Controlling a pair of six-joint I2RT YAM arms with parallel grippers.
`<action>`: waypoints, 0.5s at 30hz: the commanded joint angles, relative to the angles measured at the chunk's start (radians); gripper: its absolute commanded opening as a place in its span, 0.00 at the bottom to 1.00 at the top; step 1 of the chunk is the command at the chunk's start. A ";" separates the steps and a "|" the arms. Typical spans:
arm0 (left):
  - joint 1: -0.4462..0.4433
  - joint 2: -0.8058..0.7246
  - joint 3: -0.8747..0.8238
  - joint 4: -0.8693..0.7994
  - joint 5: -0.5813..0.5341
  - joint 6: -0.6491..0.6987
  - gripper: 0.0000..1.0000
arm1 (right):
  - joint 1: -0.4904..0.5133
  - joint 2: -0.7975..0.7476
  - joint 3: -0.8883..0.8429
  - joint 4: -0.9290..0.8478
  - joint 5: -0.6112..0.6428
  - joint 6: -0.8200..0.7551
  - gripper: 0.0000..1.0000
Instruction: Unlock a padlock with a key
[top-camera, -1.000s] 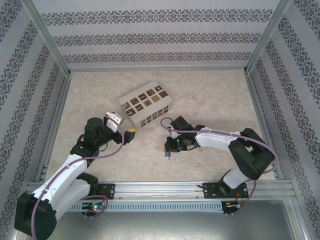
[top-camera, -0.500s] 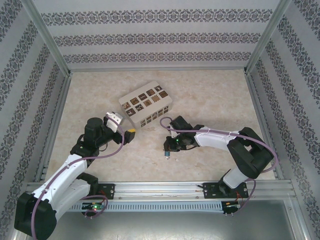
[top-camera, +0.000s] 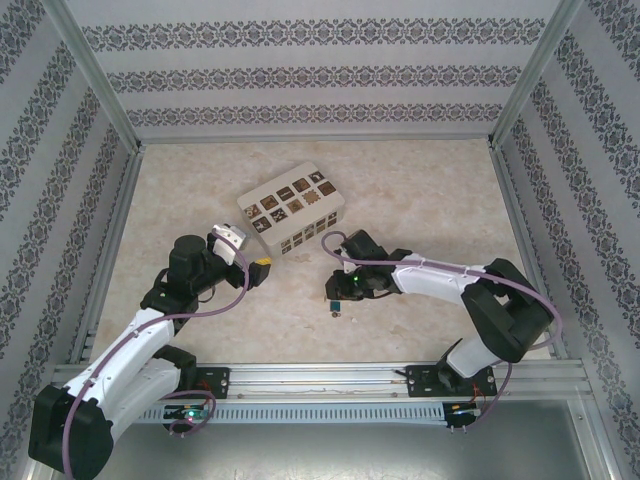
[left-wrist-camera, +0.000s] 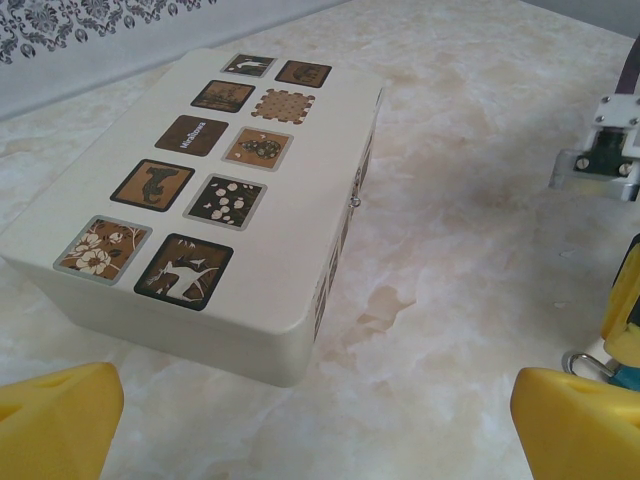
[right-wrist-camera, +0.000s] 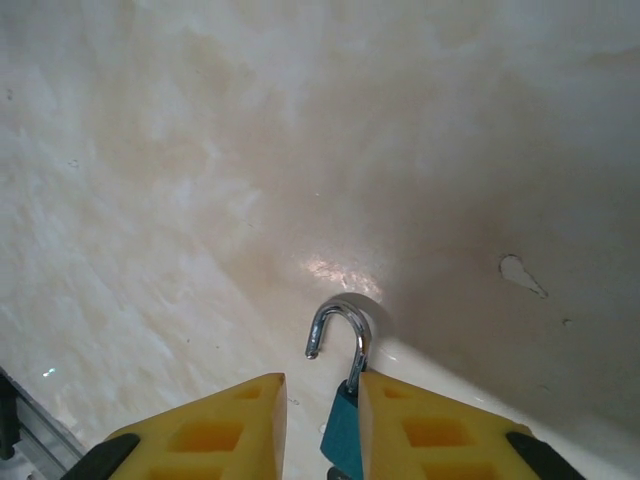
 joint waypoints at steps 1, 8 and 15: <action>0.007 -0.005 -0.002 -0.004 0.007 0.024 0.99 | -0.007 -0.051 -0.021 -0.013 0.036 -0.006 0.27; 0.007 -0.001 0.000 -0.008 0.001 0.029 0.99 | -0.034 -0.184 -0.069 -0.020 0.119 -0.029 0.30; 0.006 0.006 0.001 -0.009 -0.004 0.033 0.99 | -0.083 -0.356 -0.121 -0.030 0.197 -0.087 0.38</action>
